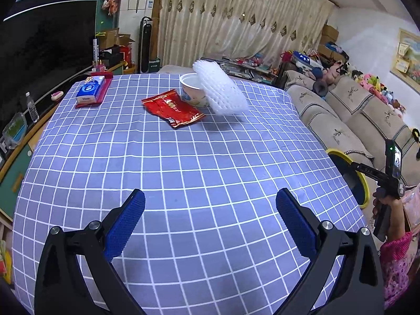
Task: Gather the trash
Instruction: 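Carry the brown container over the yellow bin and open the right tool, then grasp the white foam fruit net with the left tool, then carry the foam net over the yellow bin and open the left tool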
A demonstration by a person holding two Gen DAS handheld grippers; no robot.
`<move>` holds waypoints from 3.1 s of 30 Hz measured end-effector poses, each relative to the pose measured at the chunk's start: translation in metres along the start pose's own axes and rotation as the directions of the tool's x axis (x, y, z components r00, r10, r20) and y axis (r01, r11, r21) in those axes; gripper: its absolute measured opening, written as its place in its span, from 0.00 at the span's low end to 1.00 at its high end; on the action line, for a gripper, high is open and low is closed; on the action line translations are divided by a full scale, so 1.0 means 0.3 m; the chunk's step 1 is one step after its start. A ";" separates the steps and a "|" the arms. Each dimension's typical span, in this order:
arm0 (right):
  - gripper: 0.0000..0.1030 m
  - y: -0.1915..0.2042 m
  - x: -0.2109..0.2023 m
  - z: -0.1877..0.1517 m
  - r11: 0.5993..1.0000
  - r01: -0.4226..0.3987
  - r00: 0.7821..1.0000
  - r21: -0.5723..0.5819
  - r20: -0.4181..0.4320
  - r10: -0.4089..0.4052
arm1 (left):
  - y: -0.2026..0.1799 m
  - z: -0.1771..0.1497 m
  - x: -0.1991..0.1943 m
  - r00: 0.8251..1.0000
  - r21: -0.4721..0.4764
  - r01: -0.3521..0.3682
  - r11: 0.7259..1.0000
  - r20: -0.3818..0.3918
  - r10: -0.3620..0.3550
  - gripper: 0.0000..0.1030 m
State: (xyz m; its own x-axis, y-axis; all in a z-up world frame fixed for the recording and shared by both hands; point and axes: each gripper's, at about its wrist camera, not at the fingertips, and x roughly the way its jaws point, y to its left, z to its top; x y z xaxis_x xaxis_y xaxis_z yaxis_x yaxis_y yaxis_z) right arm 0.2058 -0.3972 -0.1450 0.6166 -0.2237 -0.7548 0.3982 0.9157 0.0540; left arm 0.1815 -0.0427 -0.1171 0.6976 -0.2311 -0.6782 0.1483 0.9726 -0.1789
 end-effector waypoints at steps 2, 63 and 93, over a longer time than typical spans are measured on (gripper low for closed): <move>0.79 -0.001 -0.004 -0.003 1.000 -0.010 1.000 0.009 0.007 0.010 | -0.005 0.009 0.015 1.000 0.002 0.006 1.000 -0.005 -0.006 0.95; 0.81 0.035 -0.140 -0.023 0.991 -0.133 0.989 -0.009 0.067 0.133 | -0.213 0.360 0.332 0.996 0.148 0.086 0.985 -0.031 -0.083 0.16; 0.82 -0.480 -0.394 -0.181 0.976 -0.010 0.984 0.218 0.177 -0.029 | -1.324 0.120 0.554 0.880 0.510 0.463 0.725 -0.363 -0.306 0.19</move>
State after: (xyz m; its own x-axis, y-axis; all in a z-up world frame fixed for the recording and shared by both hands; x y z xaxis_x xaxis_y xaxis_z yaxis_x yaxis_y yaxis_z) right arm 0.0387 -0.4847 -0.0991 0.7151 -0.3059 -0.6286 0.5306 0.8229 0.2032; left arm 0.2636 -0.4666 -0.1330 0.3142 -0.5102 -0.8006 0.7881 0.6104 -0.0798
